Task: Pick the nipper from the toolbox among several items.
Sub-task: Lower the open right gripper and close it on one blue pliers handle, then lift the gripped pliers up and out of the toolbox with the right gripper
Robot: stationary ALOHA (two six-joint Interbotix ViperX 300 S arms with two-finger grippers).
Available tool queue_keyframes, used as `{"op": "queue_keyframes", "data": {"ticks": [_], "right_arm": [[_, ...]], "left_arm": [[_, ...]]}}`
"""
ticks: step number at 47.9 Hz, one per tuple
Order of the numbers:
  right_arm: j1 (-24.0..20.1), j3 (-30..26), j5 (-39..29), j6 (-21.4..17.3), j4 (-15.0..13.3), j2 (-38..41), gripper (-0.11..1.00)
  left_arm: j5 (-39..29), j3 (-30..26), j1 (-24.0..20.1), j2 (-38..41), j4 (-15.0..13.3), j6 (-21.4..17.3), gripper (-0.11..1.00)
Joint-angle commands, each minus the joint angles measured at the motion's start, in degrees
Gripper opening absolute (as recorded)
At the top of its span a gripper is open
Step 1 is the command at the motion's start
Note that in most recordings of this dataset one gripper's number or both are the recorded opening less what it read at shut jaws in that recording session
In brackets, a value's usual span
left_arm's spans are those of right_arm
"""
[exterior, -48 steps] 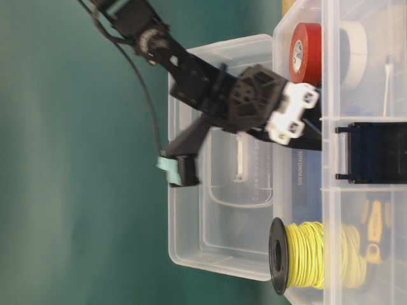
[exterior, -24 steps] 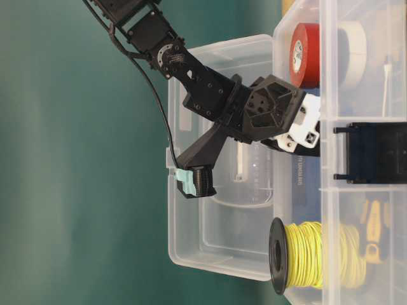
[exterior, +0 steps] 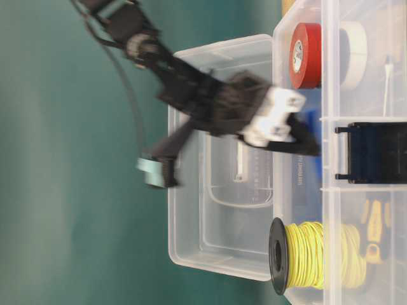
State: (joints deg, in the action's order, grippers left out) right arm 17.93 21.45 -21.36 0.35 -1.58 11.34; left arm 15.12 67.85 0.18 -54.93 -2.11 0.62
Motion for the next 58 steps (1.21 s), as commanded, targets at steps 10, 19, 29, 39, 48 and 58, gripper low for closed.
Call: {"op": "queue_keyframes", "data": {"ticks": [10,19,29,39,48,58], "right_arm": [[1.05,-0.53,-3.08,0.79,-0.88,-13.36,0.13],[-0.70,0.62,-4.83,0.44,-0.70,-18.37,0.13],[-9.05,4.75,-4.22,-0.70,0.09,-22.94,0.13],[-19.42,8.17,-0.44,-6.15,0.18,-25.05,0.13],[-26.37,9.23,2.37,-10.28,0.18,-21.88,0.13],[-30.41,9.67,8.61,-14.41,0.18,-13.80,0.13]], "left_arm": [[0.35,-0.70,0.09,0.09,-0.09,0.09,0.00],[0.26,-0.70,0.00,0.09,-0.09,0.09,0.00],[0.35,-0.62,0.09,0.26,-0.18,0.09,0.00],[0.26,-0.53,0.09,0.26,-0.18,0.00,0.00],[0.35,-0.35,0.09,0.26,-0.09,-0.09,0.00],[0.35,-0.09,0.09,0.09,-0.09,0.00,0.00]]}}
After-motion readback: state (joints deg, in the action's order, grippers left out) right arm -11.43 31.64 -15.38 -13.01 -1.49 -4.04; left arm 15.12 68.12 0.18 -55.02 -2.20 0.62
